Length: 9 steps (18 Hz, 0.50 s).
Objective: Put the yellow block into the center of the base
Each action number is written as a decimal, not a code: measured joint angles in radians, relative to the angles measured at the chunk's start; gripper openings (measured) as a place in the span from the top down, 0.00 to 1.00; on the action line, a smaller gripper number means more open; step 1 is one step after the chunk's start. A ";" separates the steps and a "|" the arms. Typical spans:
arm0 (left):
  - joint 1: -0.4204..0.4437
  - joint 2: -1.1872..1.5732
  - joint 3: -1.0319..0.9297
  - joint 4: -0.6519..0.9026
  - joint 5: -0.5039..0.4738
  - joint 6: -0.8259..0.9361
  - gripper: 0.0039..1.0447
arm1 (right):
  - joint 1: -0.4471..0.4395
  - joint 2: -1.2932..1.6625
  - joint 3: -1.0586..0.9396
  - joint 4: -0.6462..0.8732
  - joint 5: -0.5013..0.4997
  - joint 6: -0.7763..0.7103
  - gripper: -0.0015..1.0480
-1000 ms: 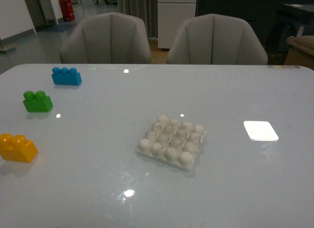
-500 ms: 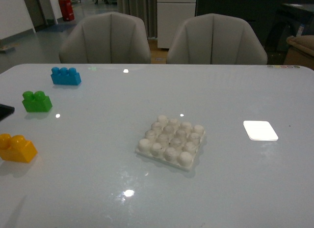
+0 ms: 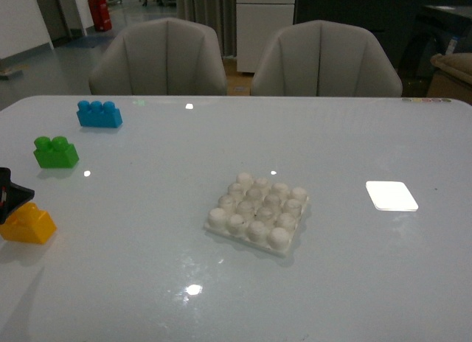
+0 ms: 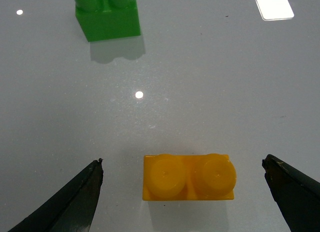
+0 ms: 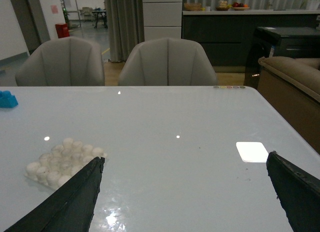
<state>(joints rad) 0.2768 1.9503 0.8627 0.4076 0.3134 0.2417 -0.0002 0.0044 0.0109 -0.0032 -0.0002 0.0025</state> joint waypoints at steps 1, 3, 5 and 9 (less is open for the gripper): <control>0.000 0.000 0.001 -0.002 0.001 -0.002 0.06 | 0.000 0.000 0.000 0.000 0.000 0.000 0.06; 0.005 0.007 0.005 -0.010 -0.001 -0.019 0.06 | 0.000 0.000 0.000 0.000 0.000 0.000 0.06; 0.008 0.018 0.008 -0.019 0.007 -0.043 0.06 | 0.000 0.000 0.000 0.000 0.000 0.000 0.06; 0.007 0.029 0.009 0.002 0.005 -0.052 0.06 | 0.000 0.000 0.000 0.000 0.000 0.000 0.06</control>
<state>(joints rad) 0.2840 1.9797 0.8715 0.4099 0.3187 0.1898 -0.0002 0.0044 0.0109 -0.0032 -0.0002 0.0025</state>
